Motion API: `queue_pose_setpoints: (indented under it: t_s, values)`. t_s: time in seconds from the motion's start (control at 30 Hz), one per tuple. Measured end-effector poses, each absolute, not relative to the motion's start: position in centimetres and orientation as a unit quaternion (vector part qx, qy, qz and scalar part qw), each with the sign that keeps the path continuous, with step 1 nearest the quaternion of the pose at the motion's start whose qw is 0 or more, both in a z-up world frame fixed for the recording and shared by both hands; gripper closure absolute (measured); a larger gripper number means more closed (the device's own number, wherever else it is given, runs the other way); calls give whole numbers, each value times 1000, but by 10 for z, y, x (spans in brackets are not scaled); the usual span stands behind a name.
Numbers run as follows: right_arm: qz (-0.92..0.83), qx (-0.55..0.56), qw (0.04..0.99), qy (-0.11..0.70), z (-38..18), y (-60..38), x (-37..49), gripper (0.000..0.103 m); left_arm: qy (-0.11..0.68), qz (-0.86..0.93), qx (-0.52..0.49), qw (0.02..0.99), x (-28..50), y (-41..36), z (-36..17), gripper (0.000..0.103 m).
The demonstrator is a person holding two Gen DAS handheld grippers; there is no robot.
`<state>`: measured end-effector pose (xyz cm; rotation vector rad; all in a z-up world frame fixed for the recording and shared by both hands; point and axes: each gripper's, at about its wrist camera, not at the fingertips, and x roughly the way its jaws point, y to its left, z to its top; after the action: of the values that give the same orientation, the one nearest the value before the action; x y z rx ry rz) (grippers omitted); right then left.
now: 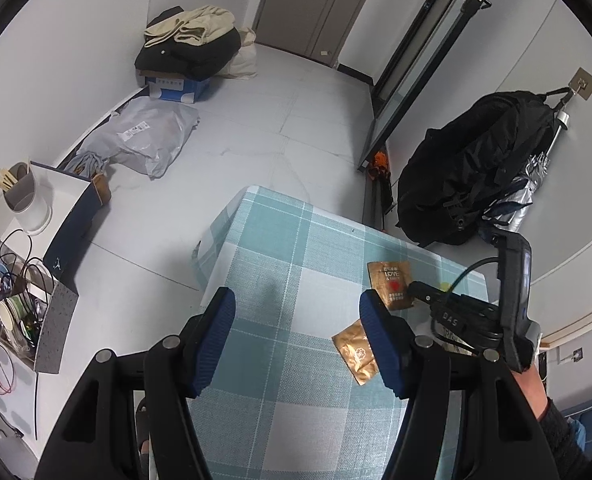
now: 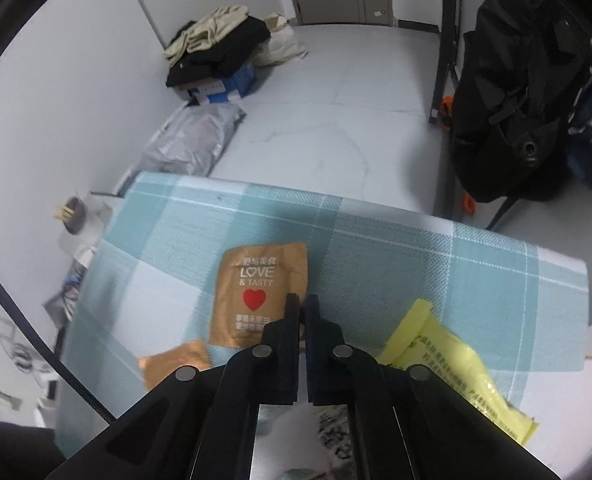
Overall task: Collect trash
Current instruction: 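Grasp the brown LOVE snack packet with the right tool and lift it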
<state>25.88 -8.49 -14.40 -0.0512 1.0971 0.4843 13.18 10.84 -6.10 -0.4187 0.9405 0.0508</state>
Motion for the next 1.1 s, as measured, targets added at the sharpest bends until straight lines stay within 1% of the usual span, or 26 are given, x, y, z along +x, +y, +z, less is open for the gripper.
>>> queue_pose_setpoints:
  t_s: [0.47, 0.67, 0.83, 0.97, 1.1]
  values:
    - [269, 67, 833, 478, -99, -104, 233, 103, 445, 23, -214, 869, 136, 111, -65, 42]
    - [274, 109, 841, 453, -72, -136, 208, 103, 488, -6, -196, 851, 152, 87, -86, 42]
    - [273, 130, 852, 427, -51, -168, 185, 103, 519, -24, -153, 841, 157, 59, -99, 42]
    - [271, 153, 851, 423, -48, -190, 164, 103, 548, -50, -102, 829, 162, 32, -113, 42]
    - [273, 159, 858, 406, -38, -208, 138, 103, 567, -72, -12, 821, 164, 12, -128, 42]
